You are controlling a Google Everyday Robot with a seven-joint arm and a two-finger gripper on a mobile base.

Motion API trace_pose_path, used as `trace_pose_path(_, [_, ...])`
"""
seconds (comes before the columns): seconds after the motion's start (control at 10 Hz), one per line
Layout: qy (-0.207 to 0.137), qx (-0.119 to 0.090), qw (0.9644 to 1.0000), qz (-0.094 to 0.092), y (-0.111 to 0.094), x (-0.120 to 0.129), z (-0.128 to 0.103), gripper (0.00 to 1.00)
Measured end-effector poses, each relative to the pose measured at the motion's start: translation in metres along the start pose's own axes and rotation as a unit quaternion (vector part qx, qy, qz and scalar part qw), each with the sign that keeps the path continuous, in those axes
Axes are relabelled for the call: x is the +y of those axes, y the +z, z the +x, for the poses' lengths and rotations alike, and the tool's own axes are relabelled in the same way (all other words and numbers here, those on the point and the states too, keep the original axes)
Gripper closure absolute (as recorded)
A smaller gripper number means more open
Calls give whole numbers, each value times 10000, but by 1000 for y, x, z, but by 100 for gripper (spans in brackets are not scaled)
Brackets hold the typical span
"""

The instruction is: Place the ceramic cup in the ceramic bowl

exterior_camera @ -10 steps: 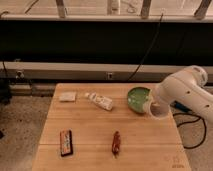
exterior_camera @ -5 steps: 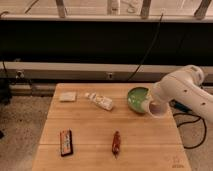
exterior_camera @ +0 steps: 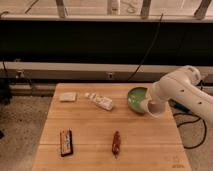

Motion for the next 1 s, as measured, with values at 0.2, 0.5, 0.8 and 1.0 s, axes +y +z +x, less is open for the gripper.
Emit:
trace_pose_path(0.2, [-3,-9,10000,24,5,-2,1,100])
trace_pose_path(0.5, [-12,-8,10000,37,10,-2,2,100])
trace_pose_path(0.8, [-5,-9,10000,29,15,-3,4,100])
trace_pose_path(1.0, [-17,-3,10000,47,19,-3,6,100])
